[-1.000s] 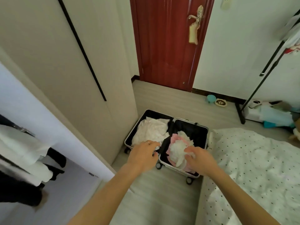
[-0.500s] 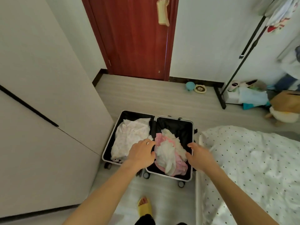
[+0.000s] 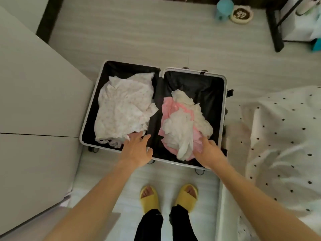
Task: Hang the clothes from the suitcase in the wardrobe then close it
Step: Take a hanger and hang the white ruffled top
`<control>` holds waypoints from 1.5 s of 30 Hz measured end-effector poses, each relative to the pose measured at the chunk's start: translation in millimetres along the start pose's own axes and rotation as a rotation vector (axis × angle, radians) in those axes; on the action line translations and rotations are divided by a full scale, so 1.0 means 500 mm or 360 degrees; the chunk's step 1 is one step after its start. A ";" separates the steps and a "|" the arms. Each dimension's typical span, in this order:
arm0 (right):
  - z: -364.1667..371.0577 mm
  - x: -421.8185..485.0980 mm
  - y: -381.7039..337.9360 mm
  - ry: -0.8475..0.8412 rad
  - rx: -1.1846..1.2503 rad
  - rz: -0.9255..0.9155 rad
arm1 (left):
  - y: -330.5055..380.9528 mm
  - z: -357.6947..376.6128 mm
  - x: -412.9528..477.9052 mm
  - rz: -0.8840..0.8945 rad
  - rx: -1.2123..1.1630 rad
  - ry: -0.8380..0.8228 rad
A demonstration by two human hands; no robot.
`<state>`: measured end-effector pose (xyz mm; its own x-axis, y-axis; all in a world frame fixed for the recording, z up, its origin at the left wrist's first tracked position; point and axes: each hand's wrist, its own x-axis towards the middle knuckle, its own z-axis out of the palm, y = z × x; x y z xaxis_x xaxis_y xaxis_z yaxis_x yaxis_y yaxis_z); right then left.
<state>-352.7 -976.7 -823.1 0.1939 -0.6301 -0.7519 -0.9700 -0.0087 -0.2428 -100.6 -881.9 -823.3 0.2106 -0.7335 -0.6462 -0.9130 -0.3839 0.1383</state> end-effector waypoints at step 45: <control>-0.413 -0.844 -0.324 0.0259 0.0561 -0.0973 | 0.143 -0.516 -0.797 0.0144 -0.1175 0.0487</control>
<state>-307.5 -869.7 -339.7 0.6359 -0.7004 -0.3242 -0.5848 -0.1631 -0.7946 -159.6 -761.7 -362.2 0.3307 -0.8598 -0.3892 -0.4870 -0.5087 0.7099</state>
